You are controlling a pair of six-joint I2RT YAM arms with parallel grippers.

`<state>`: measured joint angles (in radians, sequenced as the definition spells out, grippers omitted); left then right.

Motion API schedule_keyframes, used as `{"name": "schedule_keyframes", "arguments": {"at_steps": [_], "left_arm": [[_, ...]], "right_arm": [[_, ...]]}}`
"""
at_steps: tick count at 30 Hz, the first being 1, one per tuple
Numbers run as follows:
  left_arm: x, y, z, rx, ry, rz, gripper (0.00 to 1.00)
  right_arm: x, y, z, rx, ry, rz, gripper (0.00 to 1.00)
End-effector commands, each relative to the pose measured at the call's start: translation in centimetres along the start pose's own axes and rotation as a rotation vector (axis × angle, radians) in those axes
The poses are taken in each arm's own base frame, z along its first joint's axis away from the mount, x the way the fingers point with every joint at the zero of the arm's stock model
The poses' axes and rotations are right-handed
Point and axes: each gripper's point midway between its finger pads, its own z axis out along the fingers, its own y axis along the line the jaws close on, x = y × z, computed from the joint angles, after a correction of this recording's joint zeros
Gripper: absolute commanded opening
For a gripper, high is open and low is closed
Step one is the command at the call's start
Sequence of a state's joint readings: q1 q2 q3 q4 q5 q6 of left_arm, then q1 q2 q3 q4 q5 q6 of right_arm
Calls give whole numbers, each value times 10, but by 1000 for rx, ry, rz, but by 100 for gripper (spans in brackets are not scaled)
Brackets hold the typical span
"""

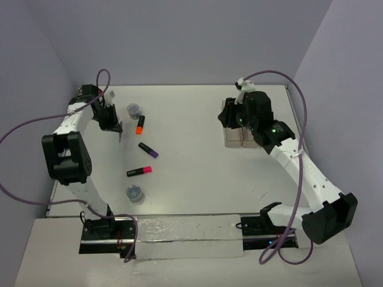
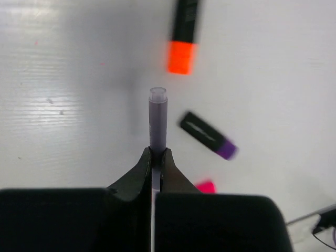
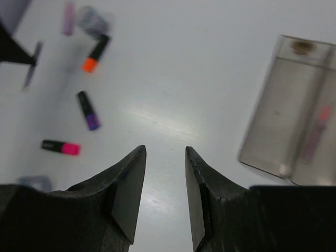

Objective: Sort the stationery into containers
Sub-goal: Pick up the pen from the center of the board.

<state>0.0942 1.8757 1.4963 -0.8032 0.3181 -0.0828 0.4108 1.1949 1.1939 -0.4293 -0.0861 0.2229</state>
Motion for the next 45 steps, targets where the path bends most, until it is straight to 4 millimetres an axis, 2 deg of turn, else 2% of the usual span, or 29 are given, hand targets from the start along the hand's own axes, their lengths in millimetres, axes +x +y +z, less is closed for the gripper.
{"name": "schedule_keyframes", "arguments": {"at_steps": [1, 2, 3, 6, 8, 9, 11, 13, 15, 18, 23, 27, 29, 34, 39, 42, 44, 45], "left_arm": [[-45, -82, -118, 288, -304, 61, 0], [-50, -96, -141, 333, -371, 67, 0], [-53, -105, -154, 373, -409, 68, 0], [-40, -135, -205, 481, -542, 94, 0], [-29, -149, -229, 539, -617, 100, 0], [-20, -157, -252, 557, -681, 135, 0], [-15, -158, -252, 572, -708, 131, 0], [4, -164, -272, 596, -800, 161, 0], [18, -168, -278, 620, -813, 157, 0], [31, -174, -285, 666, -805, 148, 0], [38, -185, -304, 722, -828, 146, 0], [40, -189, -311, 745, -827, 145, 0], [43, -190, -310, 749, -820, 141, 0], [49, -188, -304, 747, -807, 139, 0], [52, -192, -306, 785, -797, 134, 0], [54, -193, -306, 794, -787, 135, 0], [54, -193, -306, 796, -786, 129, 0], [53, -193, -305, 799, -785, 126, 0]], "right_arm": [[-31, 93, -25, -323, -137, -78, 44], [-33, 121, -33, -411, -149, -89, 46], [-37, 141, -38, -474, -166, -91, 48], [-57, 194, -51, -660, -218, -86, 54], [-67, 229, -55, -768, -229, -83, 60], [-65, 248, -61, -817, -230, -93, 64], [-67, 262, -55, -835, -227, -97, 66], [-67, 296, -56, -902, -227, -121, 67], [-71, 314, -62, -944, -254, -144, 67], [-71, 328, -60, -962, -267, -161, 67], [-53, 352, -50, -976, -218, -197, 66], [-45, 351, -34, -905, -201, -181, 65], [-44, 351, -31, -892, -200, -180, 64], [-46, 340, -6, -746, -218, -168, 61], [-32, 345, 13, -706, -184, -194, 58], [-30, 348, 17, -705, -180, -193, 50], [-30, 352, 17, -725, -179, -194, 36], [-30, 355, 17, -734, -176, -194, 23]]}}
